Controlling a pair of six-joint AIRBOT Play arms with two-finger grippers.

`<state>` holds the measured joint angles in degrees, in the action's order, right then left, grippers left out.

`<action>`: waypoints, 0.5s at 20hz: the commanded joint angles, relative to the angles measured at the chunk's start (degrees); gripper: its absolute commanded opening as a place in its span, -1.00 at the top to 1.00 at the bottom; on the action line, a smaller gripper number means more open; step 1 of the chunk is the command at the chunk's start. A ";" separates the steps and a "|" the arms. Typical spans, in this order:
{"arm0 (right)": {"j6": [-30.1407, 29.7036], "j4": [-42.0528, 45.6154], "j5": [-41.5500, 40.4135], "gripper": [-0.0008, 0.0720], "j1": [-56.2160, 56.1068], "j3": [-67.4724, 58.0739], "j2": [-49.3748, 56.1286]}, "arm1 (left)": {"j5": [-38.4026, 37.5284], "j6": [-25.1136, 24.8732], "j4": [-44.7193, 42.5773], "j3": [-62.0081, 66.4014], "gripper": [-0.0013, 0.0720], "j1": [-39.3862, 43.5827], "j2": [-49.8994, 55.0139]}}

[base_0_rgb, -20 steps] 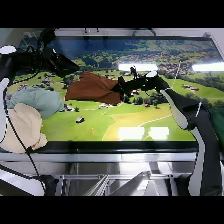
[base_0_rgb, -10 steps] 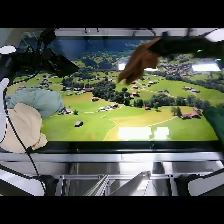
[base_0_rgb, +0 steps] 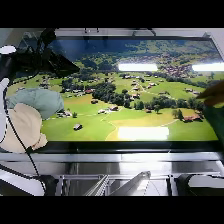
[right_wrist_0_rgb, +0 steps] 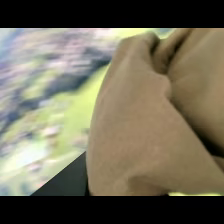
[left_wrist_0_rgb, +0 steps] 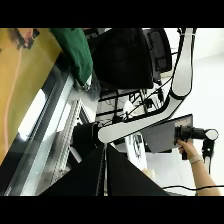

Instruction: Fold the shirts.

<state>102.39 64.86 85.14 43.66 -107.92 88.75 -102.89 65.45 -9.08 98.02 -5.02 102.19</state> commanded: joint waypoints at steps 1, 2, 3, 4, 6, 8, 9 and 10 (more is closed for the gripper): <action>3.76 15.89 11.65 0.92 8.09 -0.02 -0.20 | 0.24 0.00 -0.42 -0.02 0.93 0.00 0.11; 3.74 20.74 14.03 0.92 9.03 -0.02 -0.17 | 0.22 0.00 -0.39 -0.02 0.93 0.00 0.31; 3.67 25.86 16.17 0.92 9.53 -0.02 -0.15 | 0.17 0.00 -0.35 -0.02 0.93 0.00 0.61; 3.39 30.18 17.77 0.92 9.57 0.00 -0.17 | 0.20 0.02 -0.35 -0.02 0.93 0.00 1.11; 1.44 36.04 20.37 0.91 9.55 0.26 -0.17 | 0.17 0.11 -0.35 -0.02 0.93 0.09 2.56; -0.24 36.74 20.52 0.92 9.55 0.92 -0.20 | 0.26 0.61 -0.33 -0.02 0.93 0.24 3.78; -0.24 36.83 20.52 0.91 9.57 1.49 -0.31 | 0.24 0.61 -0.24 -0.02 0.93 0.42 4.04; -0.44 37.59 20.55 0.92 9.57 2.27 -0.31 | 0.22 0.59 -0.33 -0.02 0.93 0.57 4.04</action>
<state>103.24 96.92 103.26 52.84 -106.85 88.51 -102.59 65.76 -9.45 98.02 -4.73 105.32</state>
